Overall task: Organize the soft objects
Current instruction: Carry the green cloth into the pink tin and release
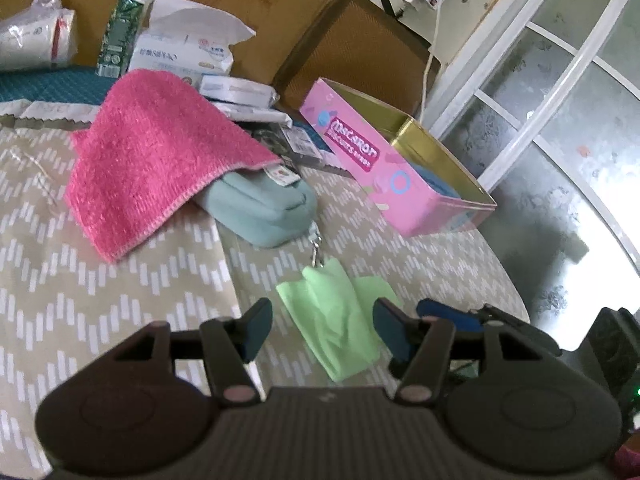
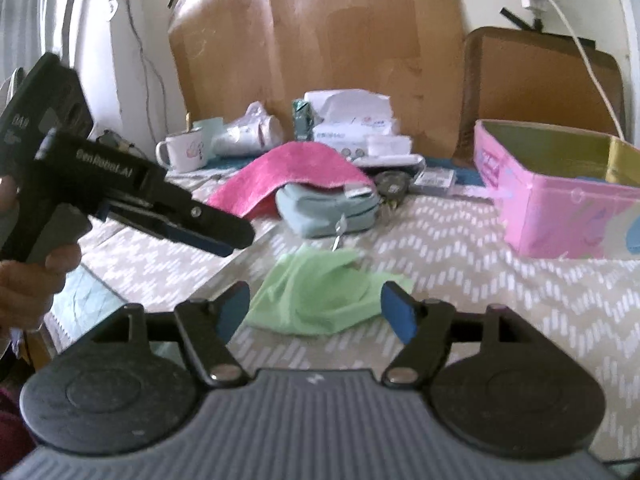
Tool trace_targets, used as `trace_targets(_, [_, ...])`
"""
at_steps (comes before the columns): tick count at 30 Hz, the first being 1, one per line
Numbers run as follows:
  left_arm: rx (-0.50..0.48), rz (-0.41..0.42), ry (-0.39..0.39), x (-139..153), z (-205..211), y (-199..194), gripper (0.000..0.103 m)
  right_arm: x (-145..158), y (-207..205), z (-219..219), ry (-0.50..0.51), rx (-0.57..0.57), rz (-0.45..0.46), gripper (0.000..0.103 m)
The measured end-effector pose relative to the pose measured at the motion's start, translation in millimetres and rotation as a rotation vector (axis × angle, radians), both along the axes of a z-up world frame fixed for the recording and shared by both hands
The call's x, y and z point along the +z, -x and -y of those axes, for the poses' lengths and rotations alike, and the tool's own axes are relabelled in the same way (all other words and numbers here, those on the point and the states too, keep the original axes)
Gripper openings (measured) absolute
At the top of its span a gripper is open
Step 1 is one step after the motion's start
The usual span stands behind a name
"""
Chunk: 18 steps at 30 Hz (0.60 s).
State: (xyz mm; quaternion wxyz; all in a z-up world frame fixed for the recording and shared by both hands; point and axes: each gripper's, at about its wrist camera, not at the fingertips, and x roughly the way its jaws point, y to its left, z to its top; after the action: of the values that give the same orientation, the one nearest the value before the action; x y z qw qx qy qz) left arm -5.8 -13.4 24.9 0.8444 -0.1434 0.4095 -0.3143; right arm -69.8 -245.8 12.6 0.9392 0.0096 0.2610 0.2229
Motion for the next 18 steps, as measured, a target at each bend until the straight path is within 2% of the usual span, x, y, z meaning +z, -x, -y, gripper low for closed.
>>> trace_targets(7, [-0.052, -0.002, -0.038, -2.7, 20.6, 2.3, 0.057, -8.7, 0.7, -7.3, 0.024, 0.080, -0.004, 0.077])
trace_targets(11, [-0.051, -0.035, -0.063, -8.7, 26.8, -6.3, 0.057, -12.5, -5.8, -5.1, 0.059, 0.052, 0.011, 0.080])
trace_targets(13, [-0.076, -0.053, -0.061, -13.6, 35.8, -11.5, 0.049, -15.7, -15.0, -0.2, 0.034, 0.037, -0.023, 0.079])
trace_targets(14, [-0.087, -0.056, -0.068, -17.4, 40.8, -13.4, 0.038, -18.5, -19.6, 2.2, 0.014, 0.040, -0.045, 0.071])
trace_targets(15, [-0.089, -0.036, -0.078, -18.0, 45.8, -13.0, 0.026, -18.3, -19.4, 2.9, 0.006, 0.042, -0.028, 0.039])
trace_targets(16, [-0.102, -0.028, -0.090, -17.5, 51.4, -13.1, 0.020, -17.2, -19.8, 2.5, 0.005, 0.058, -0.029, 0.026])
trace_targets(17, [-0.122, -0.034, -0.089, -16.0, 57.5, -14.5, 0.020, -16.0, -20.4, 2.4, -0.002, 0.063, -0.035, 0.021])
trace_targets(18, [-0.123, -0.016, -0.110, -11.2, 64.0, -15.6, 0.020, -14.6, -19.2, 3.9, 0.002, 0.043, -0.011, 0.021])
